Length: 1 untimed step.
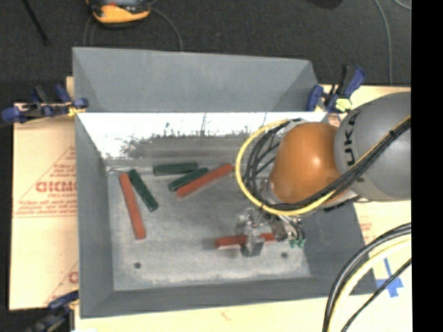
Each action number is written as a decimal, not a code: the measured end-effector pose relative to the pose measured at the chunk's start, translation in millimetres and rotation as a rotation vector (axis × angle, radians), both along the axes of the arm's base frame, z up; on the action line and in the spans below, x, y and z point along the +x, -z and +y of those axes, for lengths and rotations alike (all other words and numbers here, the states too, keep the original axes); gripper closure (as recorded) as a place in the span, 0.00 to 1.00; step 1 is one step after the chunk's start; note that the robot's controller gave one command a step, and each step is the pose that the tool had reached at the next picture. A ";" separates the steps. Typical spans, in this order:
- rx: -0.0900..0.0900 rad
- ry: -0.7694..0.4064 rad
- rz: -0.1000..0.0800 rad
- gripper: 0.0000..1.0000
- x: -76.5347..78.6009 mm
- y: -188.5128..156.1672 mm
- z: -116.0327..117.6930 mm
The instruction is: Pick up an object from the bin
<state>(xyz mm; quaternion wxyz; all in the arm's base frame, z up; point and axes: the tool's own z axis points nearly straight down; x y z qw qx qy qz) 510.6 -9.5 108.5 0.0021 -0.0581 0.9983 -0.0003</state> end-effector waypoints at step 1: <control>0.000 0.001 0.010 1.00 -2.0 -11.9 -0.1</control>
Offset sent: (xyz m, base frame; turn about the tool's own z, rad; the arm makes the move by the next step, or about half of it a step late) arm -0.0001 0.0001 0.0143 0.0000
